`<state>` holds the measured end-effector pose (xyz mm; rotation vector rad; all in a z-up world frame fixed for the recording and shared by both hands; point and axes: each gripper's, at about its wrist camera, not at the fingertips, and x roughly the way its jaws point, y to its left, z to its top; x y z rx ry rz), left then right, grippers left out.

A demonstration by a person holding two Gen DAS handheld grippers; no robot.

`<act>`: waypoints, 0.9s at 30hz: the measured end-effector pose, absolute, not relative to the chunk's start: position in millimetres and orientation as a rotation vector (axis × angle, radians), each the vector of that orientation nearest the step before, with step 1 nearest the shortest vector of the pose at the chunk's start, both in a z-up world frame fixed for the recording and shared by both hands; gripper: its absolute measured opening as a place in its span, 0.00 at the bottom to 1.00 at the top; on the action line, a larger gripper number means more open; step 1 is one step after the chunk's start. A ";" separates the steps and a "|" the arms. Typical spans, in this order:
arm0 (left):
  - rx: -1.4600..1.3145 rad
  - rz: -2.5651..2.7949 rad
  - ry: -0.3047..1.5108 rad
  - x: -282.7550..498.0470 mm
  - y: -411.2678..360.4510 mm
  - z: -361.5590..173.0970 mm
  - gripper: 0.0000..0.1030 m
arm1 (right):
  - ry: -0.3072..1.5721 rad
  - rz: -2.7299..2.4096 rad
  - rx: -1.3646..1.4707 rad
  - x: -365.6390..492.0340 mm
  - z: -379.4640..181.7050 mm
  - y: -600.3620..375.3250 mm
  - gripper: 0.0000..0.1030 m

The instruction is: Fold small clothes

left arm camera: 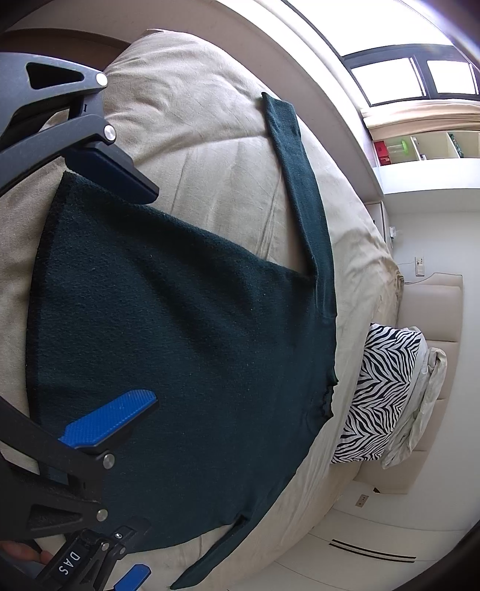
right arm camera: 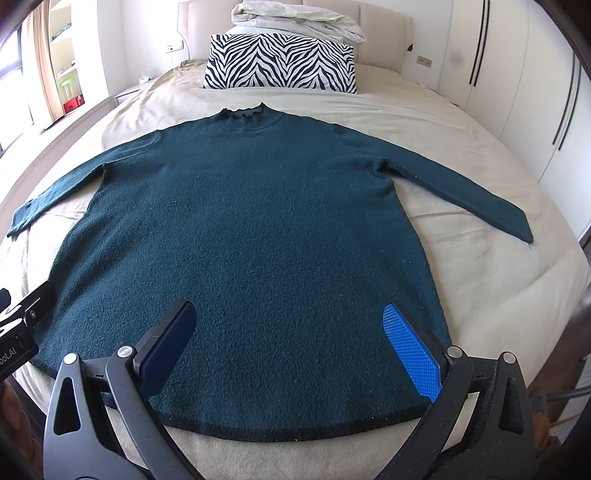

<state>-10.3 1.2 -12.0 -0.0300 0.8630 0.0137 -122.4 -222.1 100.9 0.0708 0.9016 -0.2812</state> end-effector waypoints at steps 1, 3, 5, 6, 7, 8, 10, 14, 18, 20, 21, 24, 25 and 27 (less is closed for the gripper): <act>-0.030 0.014 0.864 -10.1 1.3 -11.7 1.00 | 0.901 -0.282 0.070 -122.5 100.9 -222.0 1.00; -0.031 0.014 0.865 -10.3 1.6 -11.9 1.00 | 0.902 -0.281 0.070 -122.1 100.2 -221.7 1.00; -0.032 0.014 0.866 -9.8 2.0 -11.9 1.00 | 0.902 -0.281 0.070 -122.4 100.7 -222.5 1.00; -0.032 0.013 0.866 -10.2 2.0 -12.3 1.00 | 0.903 -0.281 0.071 -122.4 100.6 -222.4 1.00; -0.032 0.014 0.866 -10.2 2.1 -12.2 1.00 | 0.903 -0.281 0.072 -122.2 100.2 -222.1 1.00; -0.033 0.014 0.867 -10.1 2.2 -11.9 1.00 | 0.903 -0.281 0.072 -122.2 99.8 -221.8 1.00; -0.032 0.014 0.866 -10.1 2.2 -11.9 1.00 | 0.903 -0.281 0.072 -122.3 99.8 -221.8 1.00; -0.032 0.013 0.867 -10.0 2.4 -11.9 1.00 | 0.905 -0.280 0.070 -122.4 99.4 -221.7 1.00; -0.033 0.013 0.867 -10.1 2.4 -12.0 1.00 | 0.906 -0.280 0.072 -122.2 99.3 -221.9 1.00; -0.033 0.014 0.867 -10.0 2.3 -11.8 1.00 | 0.906 -0.282 0.071 -122.0 98.6 -221.2 1.00; -0.033 0.014 0.867 -10.4 2.3 -12.1 1.00 | 0.907 -0.282 0.070 -122.1 98.3 -220.7 1.00; -0.034 0.013 0.867 -10.2 2.3 -12.0 1.00 | 0.907 -0.282 0.070 -122.0 98.1 -220.8 1.00; -0.033 0.013 0.867 -10.2 2.2 -12.1 1.00 | 0.907 -0.283 0.071 -122.0 98.2 -220.8 1.00; -0.035 0.011 0.869 -9.9 2.8 -12.3 1.00 | 0.909 -0.282 0.071 -122.0 97.7 -220.5 1.00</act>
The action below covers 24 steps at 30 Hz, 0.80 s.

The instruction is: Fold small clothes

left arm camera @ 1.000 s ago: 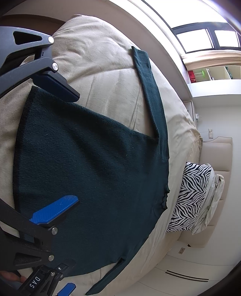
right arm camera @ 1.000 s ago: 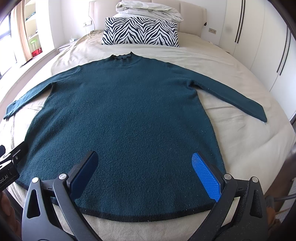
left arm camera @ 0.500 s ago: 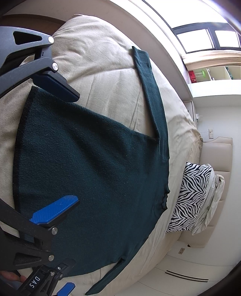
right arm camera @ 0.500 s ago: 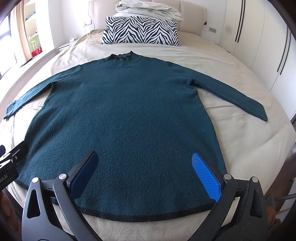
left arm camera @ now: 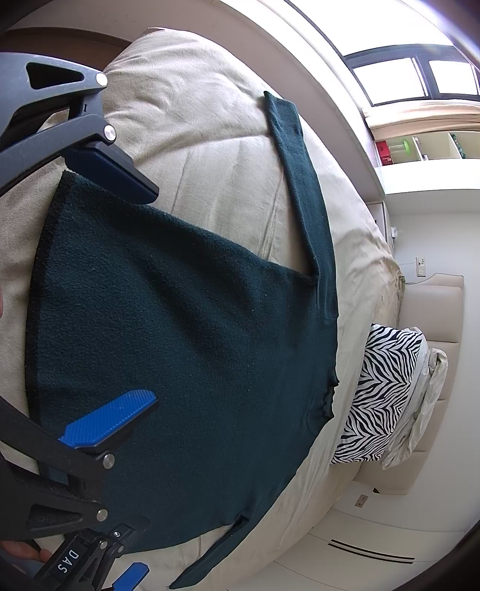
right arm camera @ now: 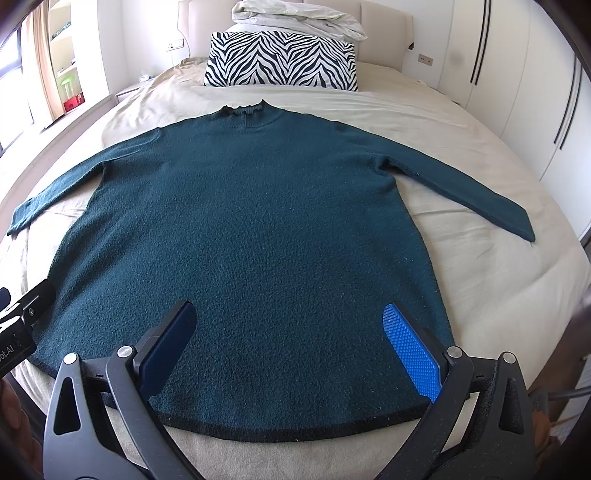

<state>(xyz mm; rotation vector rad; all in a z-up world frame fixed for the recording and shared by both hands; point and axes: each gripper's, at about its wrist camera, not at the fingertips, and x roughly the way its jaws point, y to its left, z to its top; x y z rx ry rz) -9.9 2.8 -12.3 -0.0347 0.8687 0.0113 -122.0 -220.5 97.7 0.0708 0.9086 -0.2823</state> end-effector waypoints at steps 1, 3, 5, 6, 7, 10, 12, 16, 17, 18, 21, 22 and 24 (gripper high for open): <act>-0.034 0.010 0.868 -9.4 2.9 -12.3 1.00 | 0.909 -0.282 0.071 -122.1 97.2 -220.2 1.00; -0.035 0.007 0.872 -9.1 3.1 -13.5 1.00 | 0.910 -0.283 0.072 -122.1 96.7 -219.9 1.00; -0.036 0.007 0.874 -9.0 2.7 -14.7 1.00 | 0.911 -0.280 0.074 -122.0 96.3 -219.7 1.00; -0.038 0.005 0.874 -8.2 2.9 -15.3 1.00 | 0.912 -0.278 0.075 -122.0 95.9 -220.2 1.00; -0.043 0.002 0.875 -8.2 3.0 -15.5 1.00 | 0.910 -0.276 0.078 -122.0 95.5 -221.2 1.00; -0.089 -0.027 0.885 -6.1 5.5 -16.9 1.00 | 0.891 -0.259 0.140 -122.2 96.8 -237.3 1.00; -0.119 -0.038 0.895 -3.9 6.5 -19.3 1.00 | 0.848 -0.247 0.216 -125.9 100.9 -257.5 1.00; -0.077 -0.043 0.912 -0.5 -1.7 -26.0 1.00 | 0.769 -0.265 0.396 -134.7 102.7 -322.7 1.00; -0.065 -0.052 0.921 0.8 -4.0 -27.7 1.00 | 0.751 -0.280 0.446 -137.7 99.3 -342.9 1.00; -0.059 -0.060 0.922 1.6 -6.0 -29.1 1.00 | 0.734 -0.302 0.493 -141.1 95.0 -363.8 1.00; -0.015 -0.035 0.904 4.5 -12.6 -31.0 1.00 | 0.690 -0.374 0.626 -150.8 77.0 -427.6 1.00; -0.011 -0.038 0.901 6.5 -13.8 -31.7 1.00 | 0.666 -0.394 0.675 -155.4 70.0 -451.4 1.00; -0.029 -0.068 0.891 11.7 -16.0 -32.8 1.00 | 0.617 -0.440 0.759 -162.4 58.1 -491.6 0.99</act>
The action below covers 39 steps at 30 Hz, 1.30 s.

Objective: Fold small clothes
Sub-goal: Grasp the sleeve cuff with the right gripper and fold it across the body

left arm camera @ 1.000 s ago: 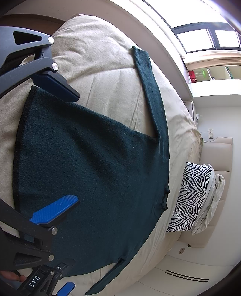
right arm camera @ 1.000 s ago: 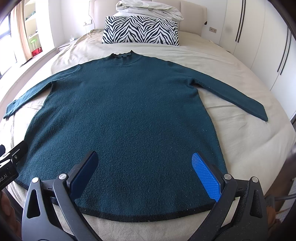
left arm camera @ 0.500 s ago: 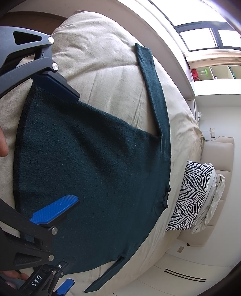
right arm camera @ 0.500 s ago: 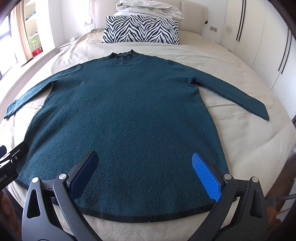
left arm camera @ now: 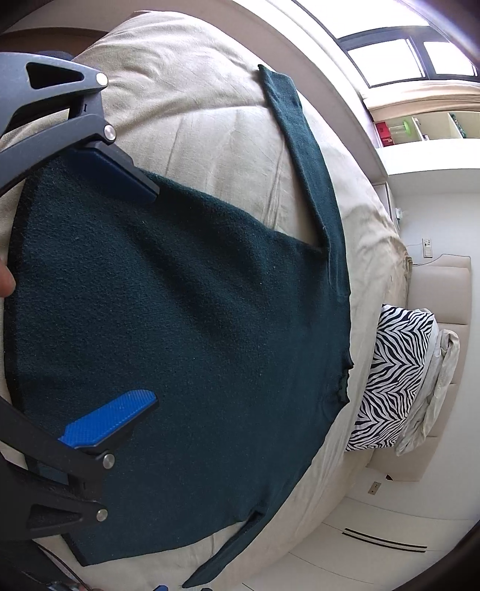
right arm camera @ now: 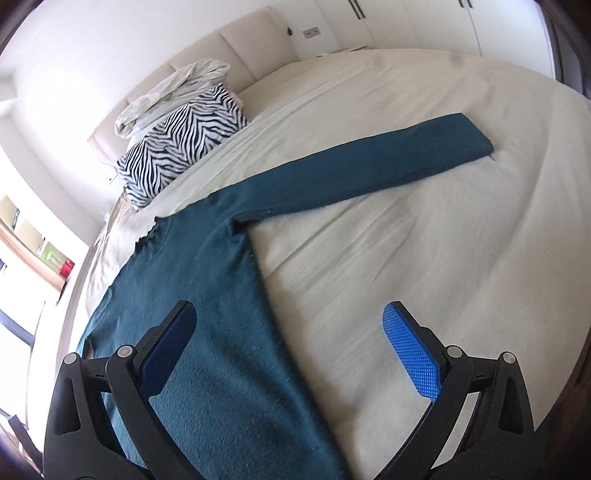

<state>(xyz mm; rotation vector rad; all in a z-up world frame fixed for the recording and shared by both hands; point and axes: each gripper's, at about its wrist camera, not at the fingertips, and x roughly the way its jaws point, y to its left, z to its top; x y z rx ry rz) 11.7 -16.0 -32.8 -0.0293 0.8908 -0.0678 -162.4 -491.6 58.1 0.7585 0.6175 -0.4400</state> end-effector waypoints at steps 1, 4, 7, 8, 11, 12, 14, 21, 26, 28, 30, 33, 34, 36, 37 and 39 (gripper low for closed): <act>-0.036 -0.088 0.873 14.5 -16.9 -32.3 1.00 | 0.601 -0.459 0.798 -162.8 51.4 -514.9 0.97; -0.082 -0.138 0.883 27.5 -22.1 -35.5 1.00 | 0.570 -0.441 0.941 -159.3 28.4 -573.9 0.87; -0.060 -0.137 0.945 41.4 -34.6 -40.9 1.00 | 0.542 -0.419 1.099 -151.5 0.5 -621.9 0.76; -0.060 -0.135 0.944 44.8 -37.2 -40.4 1.00 | 0.519 -0.407 1.146 -149.3 -7.9 -636.4 0.73; -0.074 -0.167 0.938 58.4 -46.3 -36.7 1.00 | 0.466 -0.391 1.230 -140.1 -25.2 -671.1 0.65; -0.072 -0.179 0.931 63.3 -50.2 -35.2 1.00 | 0.452 -0.397 1.252 -137.1 -29.7 -681.5 0.64; -0.082 -0.211 0.936 76.1 -58.2 -33.8 1.00 | 0.428 -0.409 1.296 -131.9 -38.2 -701.7 0.61; -0.232 -0.360 0.964 119.3 -78.7 -36.0 0.99 | 0.375 -0.495 1.401 -117.5 -62.9 -756.0 0.39; -0.238 -0.425 0.985 137.0 -97.6 -44.0 0.90 | 0.400 -0.547 1.333 -96.2 -64.5 -775.4 0.31; -0.250 -0.445 1.002 145.7 -101.4 -48.8 0.85 | 0.428 -0.580 1.280 -79.7 -57.5 -776.9 0.25; -0.267 -0.461 1.009 153.7 -101.2 -52.5 0.80 | 0.451 -0.607 1.232 -59.9 -49.5 -773.9 0.21; -0.301 -0.463 1.011 166.4 -93.9 -55.6 0.79 | 0.498 -0.612 1.106 -27.3 -27.3 -749.3 0.11; -0.316 -0.461 1.007 170.7 -90.5 -55.7 0.79 | 0.517 -0.602 1.044 -11.4 -16.6 -733.5 0.09; -0.349 -0.464 0.996 178.5 -80.9 -54.5 0.79 | 0.555 -0.540 0.912 29.2 2.8 -690.8 0.08; -0.367 -0.461 0.989 182.6 -75.7 -53.4 0.79 | 0.579 -0.503 0.823 52.2 13.8 -655.5 0.07; -0.409 -0.459 0.974 190.1 -64.2 -51.1 0.79 | 0.615 -0.411 0.630 100.1 29.4 -582.2 0.07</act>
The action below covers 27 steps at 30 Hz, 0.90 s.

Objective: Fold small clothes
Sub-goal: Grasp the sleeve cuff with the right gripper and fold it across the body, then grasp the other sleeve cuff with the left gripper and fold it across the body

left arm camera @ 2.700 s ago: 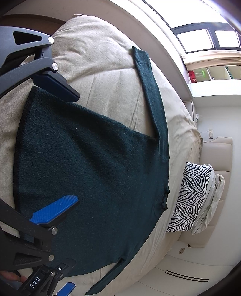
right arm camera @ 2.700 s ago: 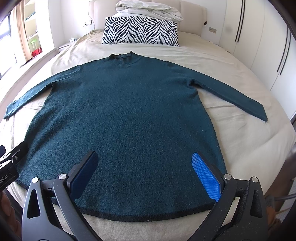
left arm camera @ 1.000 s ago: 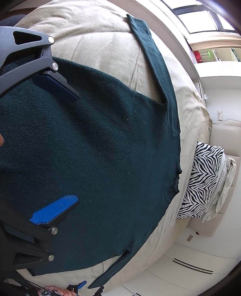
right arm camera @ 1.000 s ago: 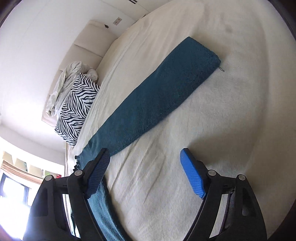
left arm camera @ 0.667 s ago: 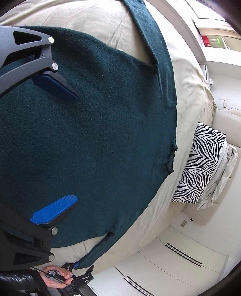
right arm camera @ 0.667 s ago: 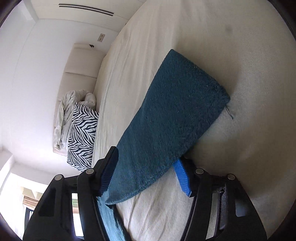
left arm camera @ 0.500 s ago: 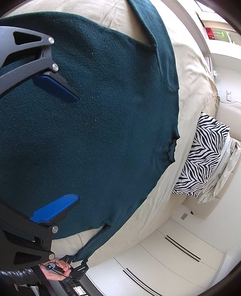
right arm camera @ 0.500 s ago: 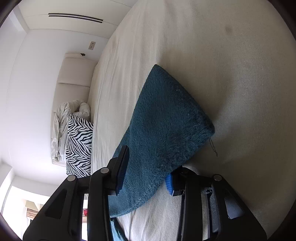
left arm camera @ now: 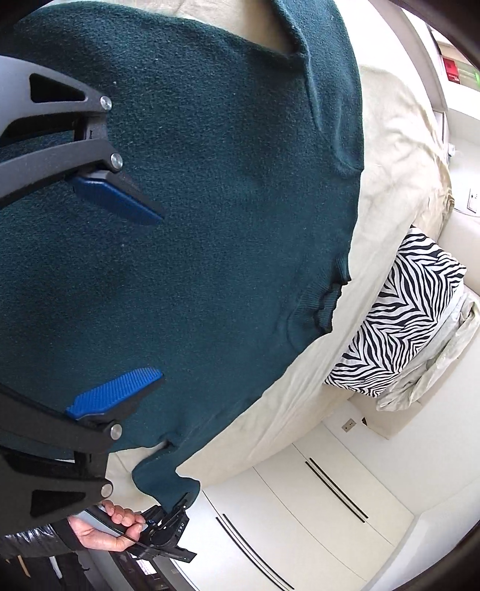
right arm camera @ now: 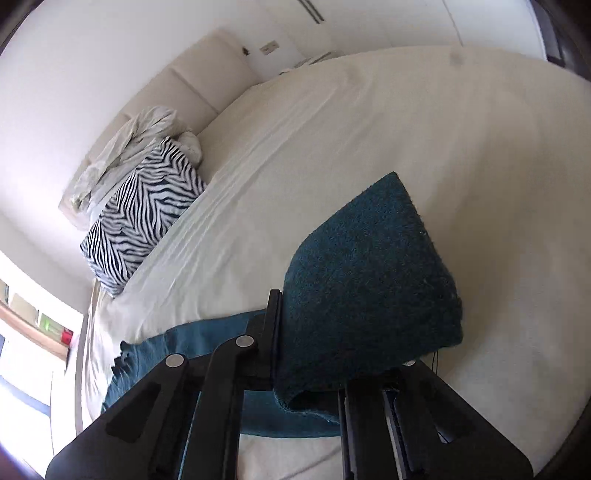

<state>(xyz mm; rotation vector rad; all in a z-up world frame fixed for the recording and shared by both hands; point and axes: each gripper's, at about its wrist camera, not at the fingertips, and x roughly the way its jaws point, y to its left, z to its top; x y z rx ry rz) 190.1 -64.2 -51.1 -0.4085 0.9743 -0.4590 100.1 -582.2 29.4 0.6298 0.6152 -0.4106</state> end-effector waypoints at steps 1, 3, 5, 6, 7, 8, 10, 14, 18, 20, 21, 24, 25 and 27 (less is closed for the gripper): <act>-0.431 -0.459 0.967 194.0 -58.8 -50.3 0.79 | 0.628 -0.354 0.544 120.8 32.0 -539.6 0.07; -0.473 -0.452 0.953 201.7 -48.3 -49.5 0.79 | 0.645 -0.240 0.396 157.0 36.3 -462.1 0.07; -0.523 -0.457 0.940 208.8 -38.2 -49.9 0.79 | 0.674 -0.134 0.309 183.9 31.5 -394.6 0.07; -0.547 -0.460 0.938 211.2 -33.8 -50.6 0.79 | 0.698 -0.089 0.273 200.3 24.1 -364.4 0.07; -0.575 -0.469 0.939 214.1 -29.9 -52.1 0.79 | 0.725 -0.047 0.228 214.2 15.2 -334.0 0.07; -0.602 -0.480 0.942 216.8 -26.8 -53.7 0.79 | 0.754 -0.008 0.187 221.7 4.1 -304.9 0.07; -0.640 -0.496 0.954 220.2 -23.9 -57.5 0.79 | 0.812 0.063 0.139 238.2 -20.1 -257.5 0.08; -0.695 -0.543 0.999 224.2 -29.2 -67.7 0.85 | 0.888 0.138 0.046 226.3 -57.9 -218.8 0.31; -0.745 -0.572 1.037 229.5 -37.8 -76.8 0.89 | 0.861 0.142 -0.033 198.0 -61.6 -208.1 0.69; -0.762 -0.568 1.060 231.7 -41.8 -82.6 0.89 | 0.840 0.158 0.048 166.8 -59.5 -224.3 0.69; -0.764 -0.565 1.064 233.5 -43.6 -83.1 0.89 | 0.840 0.167 0.123 156.6 -59.1 -235.6 0.69; -0.744 -0.553 1.082 242.0 -53.5 -81.5 0.88 | 0.829 0.173 0.326 118.2 -61.0 -274.1 0.69; -0.733 -0.553 1.092 246.8 -58.2 -80.8 0.87 | 0.819 0.171 0.386 106.8 -62.4 -285.9 0.69; -0.681 -0.531 1.127 254.9 -69.3 -83.0 0.68 | 0.809 0.162 0.503 87.8 -69.9 -310.5 0.69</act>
